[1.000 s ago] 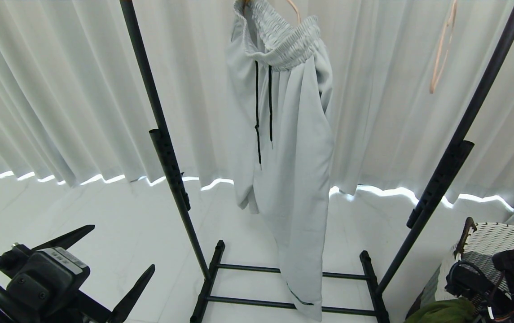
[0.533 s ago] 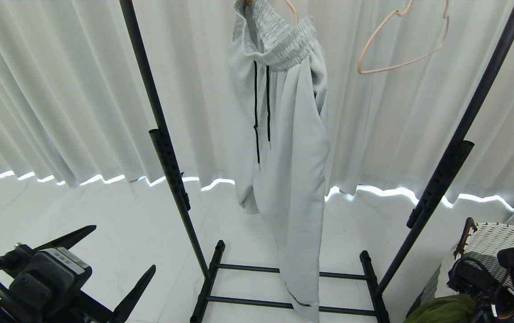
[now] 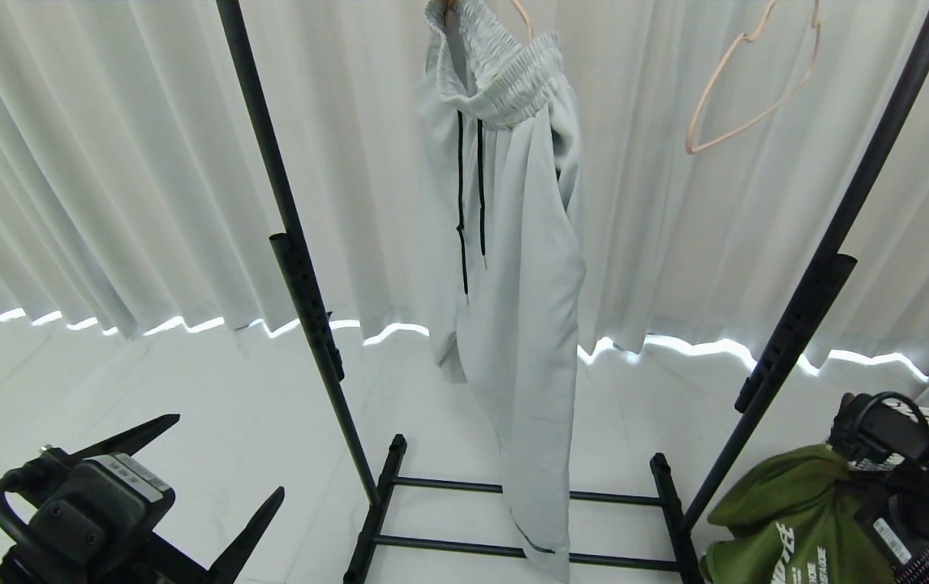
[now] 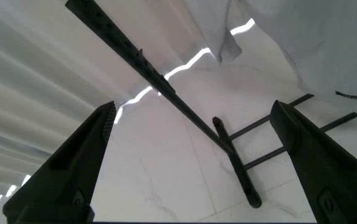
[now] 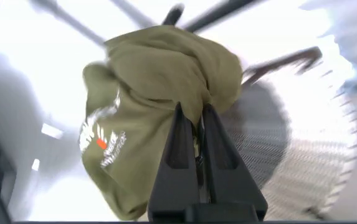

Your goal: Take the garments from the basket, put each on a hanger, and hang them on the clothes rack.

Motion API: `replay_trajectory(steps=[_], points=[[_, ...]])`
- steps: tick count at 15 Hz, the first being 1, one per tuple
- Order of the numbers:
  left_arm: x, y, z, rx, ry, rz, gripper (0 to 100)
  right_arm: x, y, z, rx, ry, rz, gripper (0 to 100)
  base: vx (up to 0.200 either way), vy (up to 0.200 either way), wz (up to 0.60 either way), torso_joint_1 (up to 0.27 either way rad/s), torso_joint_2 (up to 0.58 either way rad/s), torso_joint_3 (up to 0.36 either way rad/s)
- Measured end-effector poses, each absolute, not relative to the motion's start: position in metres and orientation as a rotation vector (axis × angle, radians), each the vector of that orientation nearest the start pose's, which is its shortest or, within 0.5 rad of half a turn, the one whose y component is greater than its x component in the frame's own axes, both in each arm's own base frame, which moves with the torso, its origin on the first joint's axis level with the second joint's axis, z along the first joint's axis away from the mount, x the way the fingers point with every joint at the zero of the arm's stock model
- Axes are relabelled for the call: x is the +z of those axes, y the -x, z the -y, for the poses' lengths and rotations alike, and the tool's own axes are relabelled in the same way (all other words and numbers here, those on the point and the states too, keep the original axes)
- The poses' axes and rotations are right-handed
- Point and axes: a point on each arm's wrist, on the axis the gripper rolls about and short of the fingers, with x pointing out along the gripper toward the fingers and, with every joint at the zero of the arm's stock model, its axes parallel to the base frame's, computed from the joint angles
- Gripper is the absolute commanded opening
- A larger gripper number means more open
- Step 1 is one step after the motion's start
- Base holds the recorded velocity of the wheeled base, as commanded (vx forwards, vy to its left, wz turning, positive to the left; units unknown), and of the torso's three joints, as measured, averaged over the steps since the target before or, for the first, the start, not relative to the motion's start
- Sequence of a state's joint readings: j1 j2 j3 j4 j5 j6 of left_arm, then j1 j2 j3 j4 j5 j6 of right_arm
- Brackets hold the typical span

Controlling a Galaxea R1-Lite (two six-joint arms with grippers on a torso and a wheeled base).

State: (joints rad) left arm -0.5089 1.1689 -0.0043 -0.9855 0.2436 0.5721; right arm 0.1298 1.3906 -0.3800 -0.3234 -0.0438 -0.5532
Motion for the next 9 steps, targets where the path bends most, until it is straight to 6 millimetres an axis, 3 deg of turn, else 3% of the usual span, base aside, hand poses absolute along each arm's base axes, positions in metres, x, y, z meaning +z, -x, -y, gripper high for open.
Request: replay_trajectory(steps=[4,7,9], points=[[0.123,-0.112,0.057,-0.32,-0.646,-0.116,100,0.197,-0.171,-0.028,0.266,0.566,-0.511,0,0.0,0.0,0.0,0.0,0.0,0.0],[0.121,-0.114,0.06,-0.334,-0.655,-0.132,100,0.239,-0.151,-0.032,0.287,0.551,-0.424,0,-0.2,0.0,0.0,0.006,0.0,-0.001],[0.119,-0.114,0.061,-0.348,-0.658,-0.137,100,0.255,-0.14,-0.036,0.312,0.553,-0.364,0,-0.2,0.0,0.0,0.007,0.01,0.002]])
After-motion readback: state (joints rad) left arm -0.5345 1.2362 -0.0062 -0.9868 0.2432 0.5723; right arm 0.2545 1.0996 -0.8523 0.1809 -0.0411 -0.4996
